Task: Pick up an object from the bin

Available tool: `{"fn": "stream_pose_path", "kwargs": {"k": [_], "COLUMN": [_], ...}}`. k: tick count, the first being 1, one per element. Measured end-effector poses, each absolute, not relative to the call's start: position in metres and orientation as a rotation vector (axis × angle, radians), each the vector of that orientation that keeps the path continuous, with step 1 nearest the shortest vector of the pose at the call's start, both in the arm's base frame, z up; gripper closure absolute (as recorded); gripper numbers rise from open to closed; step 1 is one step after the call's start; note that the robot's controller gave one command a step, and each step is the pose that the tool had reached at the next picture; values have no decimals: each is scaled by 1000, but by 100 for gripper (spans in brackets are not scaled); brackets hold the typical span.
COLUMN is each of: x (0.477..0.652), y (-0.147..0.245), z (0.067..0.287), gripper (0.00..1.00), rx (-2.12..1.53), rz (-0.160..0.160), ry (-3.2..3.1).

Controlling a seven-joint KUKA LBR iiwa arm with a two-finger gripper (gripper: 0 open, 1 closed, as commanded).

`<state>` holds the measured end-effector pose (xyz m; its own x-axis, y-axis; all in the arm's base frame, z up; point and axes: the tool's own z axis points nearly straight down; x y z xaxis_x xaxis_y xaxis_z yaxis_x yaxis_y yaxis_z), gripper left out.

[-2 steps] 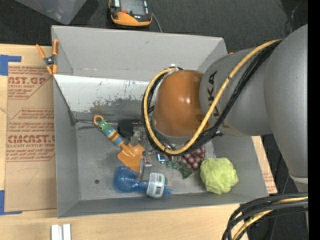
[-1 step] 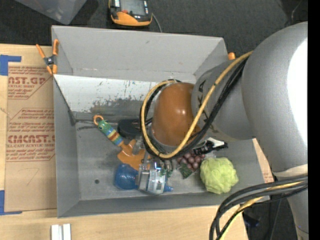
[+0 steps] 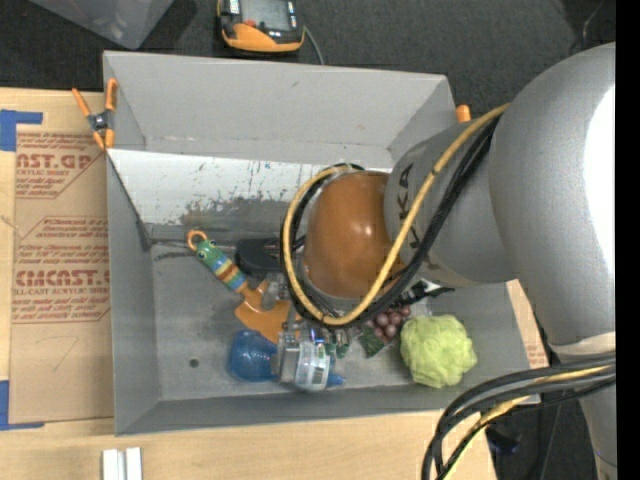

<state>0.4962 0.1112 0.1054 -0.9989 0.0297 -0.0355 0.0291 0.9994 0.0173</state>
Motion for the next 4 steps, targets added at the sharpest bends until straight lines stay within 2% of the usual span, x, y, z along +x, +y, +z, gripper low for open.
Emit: {"fn": "stream_pose_path", "kwargs": {"k": [1,3,4], "x": [502,499,501], "y": [100,106,105], "z": [101,95,101], "gripper": [0,0,0], "rx": [148,88,76], "rz": [27,31,29], "ry": [3116,3110,3117]}}
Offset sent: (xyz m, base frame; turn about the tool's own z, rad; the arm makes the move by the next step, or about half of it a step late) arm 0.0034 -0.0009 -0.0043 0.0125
